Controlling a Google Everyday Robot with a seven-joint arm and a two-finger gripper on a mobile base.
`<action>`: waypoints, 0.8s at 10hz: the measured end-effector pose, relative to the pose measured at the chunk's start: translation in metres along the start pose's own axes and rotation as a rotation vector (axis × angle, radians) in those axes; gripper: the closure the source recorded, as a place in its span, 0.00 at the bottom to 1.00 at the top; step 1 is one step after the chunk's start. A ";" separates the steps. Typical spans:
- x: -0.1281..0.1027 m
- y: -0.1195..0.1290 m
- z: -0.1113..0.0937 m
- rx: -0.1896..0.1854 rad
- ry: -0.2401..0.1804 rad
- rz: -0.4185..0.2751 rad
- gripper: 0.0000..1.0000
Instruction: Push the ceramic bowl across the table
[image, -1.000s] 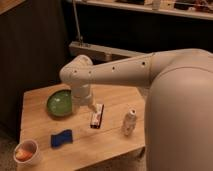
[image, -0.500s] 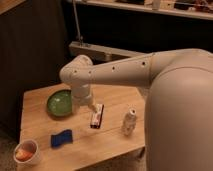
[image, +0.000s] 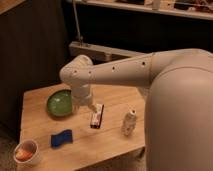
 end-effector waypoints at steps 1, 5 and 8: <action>0.000 0.000 0.000 0.000 0.000 0.000 0.35; -0.013 0.010 -0.016 -0.044 -0.065 -0.044 0.35; -0.055 0.053 -0.050 -0.144 -0.175 -0.137 0.35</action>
